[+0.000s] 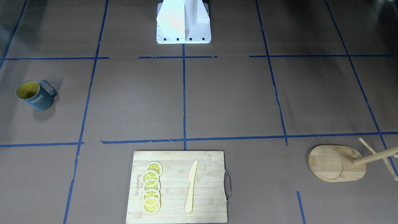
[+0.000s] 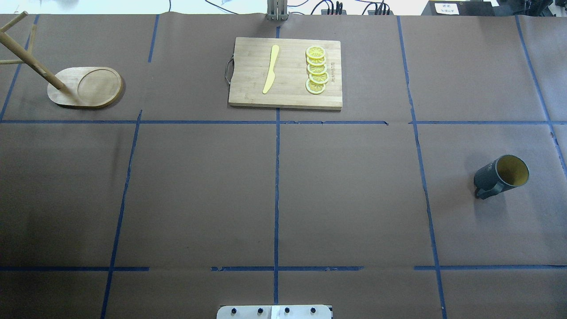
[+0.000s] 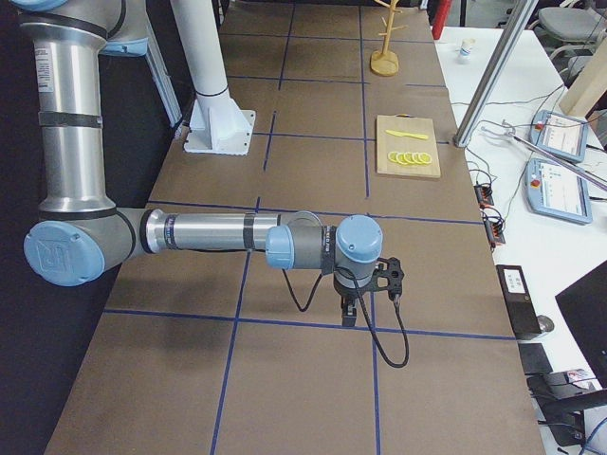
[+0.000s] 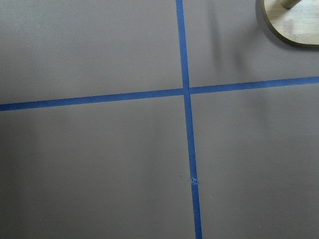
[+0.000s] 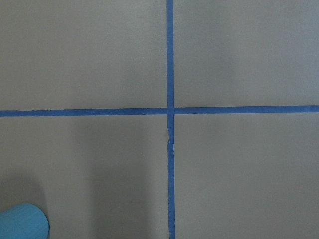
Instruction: Hang cup on storage rack
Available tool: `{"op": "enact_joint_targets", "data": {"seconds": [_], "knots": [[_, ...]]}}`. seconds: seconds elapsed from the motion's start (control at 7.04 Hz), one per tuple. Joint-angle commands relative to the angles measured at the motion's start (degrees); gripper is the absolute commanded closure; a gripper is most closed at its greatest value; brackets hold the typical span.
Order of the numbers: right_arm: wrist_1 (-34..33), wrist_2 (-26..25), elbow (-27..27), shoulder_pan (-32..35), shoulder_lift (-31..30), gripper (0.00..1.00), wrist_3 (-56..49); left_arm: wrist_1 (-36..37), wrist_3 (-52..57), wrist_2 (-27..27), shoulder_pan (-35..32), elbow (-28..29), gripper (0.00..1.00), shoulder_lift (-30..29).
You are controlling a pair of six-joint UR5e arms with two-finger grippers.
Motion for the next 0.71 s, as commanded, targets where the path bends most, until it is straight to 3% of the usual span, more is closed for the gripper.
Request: {"op": "enact_joint_targets", "data": {"seconds": [0.0, 0.57], "knots": [[0.0, 0.1, 0.0, 0.0, -0.1, 0.0, 0.1, -0.1, 0.0, 0.0, 0.0, -0.1, 0.0, 0.0], [0.0, 0.2, -0.1, -0.4, 0.0, 0.0, 0.4, -0.1, -0.1, 0.0, 0.1, -0.2, 0.0, -0.1]]}}
